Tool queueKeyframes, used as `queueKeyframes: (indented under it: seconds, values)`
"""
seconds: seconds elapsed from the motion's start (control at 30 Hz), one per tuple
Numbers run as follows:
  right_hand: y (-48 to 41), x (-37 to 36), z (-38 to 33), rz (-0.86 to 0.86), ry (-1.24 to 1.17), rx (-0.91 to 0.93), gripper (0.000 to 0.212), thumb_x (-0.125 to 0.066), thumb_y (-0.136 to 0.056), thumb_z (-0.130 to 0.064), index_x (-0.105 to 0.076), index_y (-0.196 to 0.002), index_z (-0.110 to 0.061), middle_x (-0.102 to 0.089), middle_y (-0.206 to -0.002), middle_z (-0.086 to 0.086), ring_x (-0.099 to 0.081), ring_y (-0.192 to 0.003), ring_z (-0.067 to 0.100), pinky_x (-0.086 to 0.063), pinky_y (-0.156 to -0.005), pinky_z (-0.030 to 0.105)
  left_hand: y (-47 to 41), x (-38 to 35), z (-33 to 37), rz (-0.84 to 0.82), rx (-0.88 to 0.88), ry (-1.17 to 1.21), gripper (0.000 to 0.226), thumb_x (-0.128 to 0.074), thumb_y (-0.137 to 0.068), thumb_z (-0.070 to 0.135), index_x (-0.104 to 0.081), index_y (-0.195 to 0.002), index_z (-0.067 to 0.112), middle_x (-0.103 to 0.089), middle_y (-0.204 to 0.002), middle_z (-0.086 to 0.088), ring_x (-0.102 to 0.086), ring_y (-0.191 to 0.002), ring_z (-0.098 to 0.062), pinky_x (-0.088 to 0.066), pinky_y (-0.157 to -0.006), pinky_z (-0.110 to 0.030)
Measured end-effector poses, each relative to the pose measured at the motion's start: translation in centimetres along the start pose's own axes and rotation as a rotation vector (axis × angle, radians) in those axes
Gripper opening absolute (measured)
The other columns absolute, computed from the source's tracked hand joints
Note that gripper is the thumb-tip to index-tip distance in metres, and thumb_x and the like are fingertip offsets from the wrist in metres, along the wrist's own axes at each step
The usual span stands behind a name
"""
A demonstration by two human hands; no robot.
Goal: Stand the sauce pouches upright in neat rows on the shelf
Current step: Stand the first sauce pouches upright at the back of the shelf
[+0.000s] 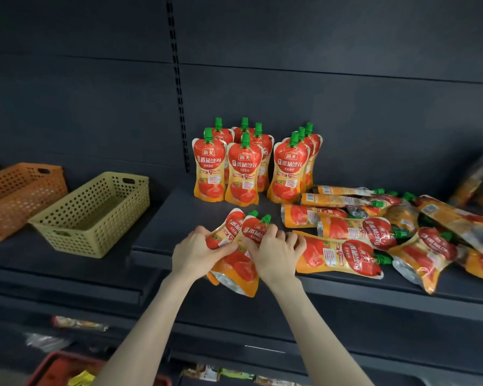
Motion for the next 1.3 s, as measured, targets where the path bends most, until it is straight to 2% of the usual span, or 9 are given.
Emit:
queueKeyframes:
  seconds: [0.17,0.33,0.5,0.63,0.73,0.83,1.03,1.17,1.3]
  values:
    - [-0.2,0.2,0.4,-0.003,0.008,-0.012,0.083,-0.034,-0.084,-0.07,-0.031,-0.135,-0.004,-0.052,-0.133,0.013,-0.033,-0.13,0.037,-0.009,-0.111,0.05,0.9,-0.1,-0.1,0.07,0.015,0.091,0.06,-0.068,-0.065,0.065,-0.05,-0.099,0.019,-0.062,-0.089,0.01,-0.063,-0.083,-0.014,-0.039,-0.065,-0.024]
    - [-0.7,0.9,0.8,0.033,-0.193,-0.028,0.087,-0.054,-0.074,-0.071,-0.033,-0.135,-0.013,-0.049,-0.135,0.01,-0.037,-0.13,0.033,-0.012,-0.112,0.049,1.7,-0.2,-0.1,0.154,0.023,0.228,0.058,-0.074,-0.063,0.058,-0.05,-0.098,0.019,-0.06,-0.089,0.012,-0.059,-0.078,-0.008,-0.038,-0.059,-0.017]
    - [-0.9,1.0,1.0,0.032,-0.855,0.069,0.093,-0.085,-0.062,-0.038,-0.029,-0.136,-0.024,-0.044,-0.133,-0.002,-0.046,-0.124,0.017,-0.042,-0.103,0.048,2.8,0.0,-0.4,0.227,-0.01,0.408,0.046,-0.081,-0.061,0.046,-0.052,-0.083,0.017,-0.065,-0.078,0.011,-0.064,-0.072,-0.006,-0.05,-0.061,-0.026]
    - [-0.9,2.4,1.6,0.042,-1.181,0.052,0.097,-0.085,-0.064,-0.018,-0.026,-0.14,-0.028,-0.052,-0.123,-0.01,-0.057,-0.114,0.013,-0.053,-0.092,0.045,2.9,0.9,-0.6,0.325,-0.057,0.544,0.042,-0.084,-0.061,0.039,-0.05,-0.073,0.018,-0.066,-0.069,0.003,-0.065,-0.064,-0.013,-0.054,-0.061,-0.04]
    - [-2.0,4.1,1.2,0.077,-1.185,0.056,0.08,-0.082,-0.068,-0.019,-0.038,-0.135,-0.02,-0.059,-0.112,-0.012,-0.061,-0.105,0.009,-0.054,-0.09,0.041,1.3,2.0,-0.3,0.314,-0.051,0.695,0.039,-0.083,-0.064,0.034,-0.051,-0.08,0.021,-0.068,-0.08,0.003,-0.068,-0.074,-0.013,-0.057,-0.067,-0.043]
    - [-3.8,5.3,-0.1,0.1,-1.196,0.111,0.056,-0.08,-0.07,-0.016,-0.051,-0.119,-0.017,-0.066,-0.107,-0.008,-0.065,-0.099,0.008,-0.055,-0.087,0.035,-1.1,2.8,0.6,0.266,-0.098,0.802,0.035,-0.081,-0.069,0.024,-0.055,-0.092,0.024,-0.069,-0.092,0.008,-0.067,-0.085,-0.008,-0.056,-0.071,-0.03]
    - [-7.4,4.1,-1.8,0.217,-1.127,0.128,0.046,-0.076,-0.076,-0.012,-0.048,-0.112,-0.019,-0.064,-0.1,-0.009,-0.065,-0.093,0.006,-0.054,-0.076,0.019,-6.3,2.7,0.1,0.136,-0.169,0.906,0.032,-0.076,-0.075,0.014,-0.06,-0.1,0.026,-0.07,-0.098,0.008,-0.067,-0.091,-0.006,-0.053,-0.073,-0.02]
    - [-8.2,1.8,-1.5,0.19,-1.075,0.128,0.043,-0.07,-0.082,-0.013,-0.047,-0.117,-0.019,-0.061,-0.103,-0.017,-0.06,-0.094,-0.008,-0.049,-0.071,0.01,-8.9,1.3,-0.8,-0.027,-0.182,0.888,0.048,-0.073,-0.079,0.017,-0.052,-0.122,0.024,-0.065,-0.112,0.009,-0.062,-0.104,-0.007,-0.052,-0.087,-0.028]
    - [-8.1,-0.4,-0.9,0.131,-1.029,0.107,0.041,-0.068,-0.083,-0.011,-0.046,-0.117,-0.015,-0.062,-0.108,-0.011,-0.059,-0.099,-0.007,-0.048,-0.074,0.01,-10.2,0.6,-1.9,-0.074,-0.2,0.824,0.049,-0.074,-0.078,0.021,-0.052,-0.121,0.026,-0.063,-0.114,0.01,-0.061,-0.105,-0.005,-0.051,-0.09,-0.03]
Point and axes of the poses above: each hand's wrist, its own y-axis away from the middle knuckle, its own x-axis out of the back of the hand, z = x × y, the point moved 3 cm from there along -y, towards the middle knuckle
